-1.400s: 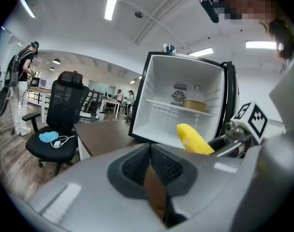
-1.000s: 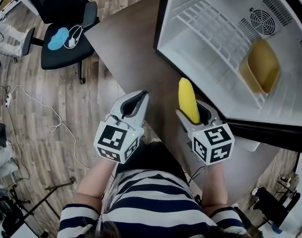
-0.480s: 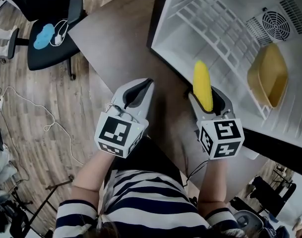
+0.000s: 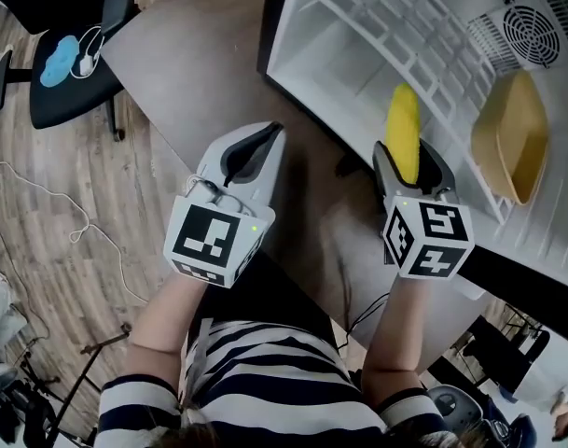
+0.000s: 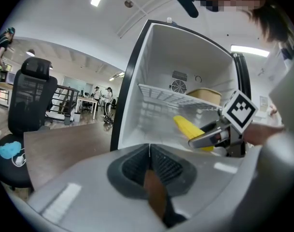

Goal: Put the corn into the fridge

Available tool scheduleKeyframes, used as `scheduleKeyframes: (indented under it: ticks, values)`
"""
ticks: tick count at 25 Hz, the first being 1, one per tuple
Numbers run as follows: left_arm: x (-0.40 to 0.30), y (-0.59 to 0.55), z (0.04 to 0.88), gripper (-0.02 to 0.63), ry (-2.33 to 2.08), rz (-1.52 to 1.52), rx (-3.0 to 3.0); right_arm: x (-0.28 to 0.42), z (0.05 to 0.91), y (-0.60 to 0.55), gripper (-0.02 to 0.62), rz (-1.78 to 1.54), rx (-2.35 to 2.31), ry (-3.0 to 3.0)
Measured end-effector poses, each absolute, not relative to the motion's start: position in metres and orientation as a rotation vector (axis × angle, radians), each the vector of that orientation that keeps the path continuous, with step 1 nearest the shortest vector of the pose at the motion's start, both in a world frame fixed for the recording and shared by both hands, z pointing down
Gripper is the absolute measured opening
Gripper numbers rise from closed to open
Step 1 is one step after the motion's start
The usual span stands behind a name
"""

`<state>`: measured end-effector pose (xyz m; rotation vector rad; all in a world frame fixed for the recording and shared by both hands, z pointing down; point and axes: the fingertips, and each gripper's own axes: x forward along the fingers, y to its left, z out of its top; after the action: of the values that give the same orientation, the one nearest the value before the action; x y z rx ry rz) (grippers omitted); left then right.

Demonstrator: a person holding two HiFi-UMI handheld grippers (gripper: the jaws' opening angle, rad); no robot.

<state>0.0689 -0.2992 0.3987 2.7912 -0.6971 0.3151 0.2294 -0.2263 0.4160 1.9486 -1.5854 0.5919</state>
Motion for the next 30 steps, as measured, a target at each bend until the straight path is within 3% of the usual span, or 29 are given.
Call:
scheduleKeyframes:
  ticks: [15, 30]
  values:
    - [0.085, -0.309, 0.403, 0.000, -0.695, 0.299, 2.808, 0.277, 0.435, -0.226, 0.249, 0.536, 2.029, -1.329]
    - [0.080, -0.317, 0.409, 0.000, -0.729, 0.294, 2.790, 0.282, 0.435, -0.224, 0.250, 0.583, 2.091, -1.293]
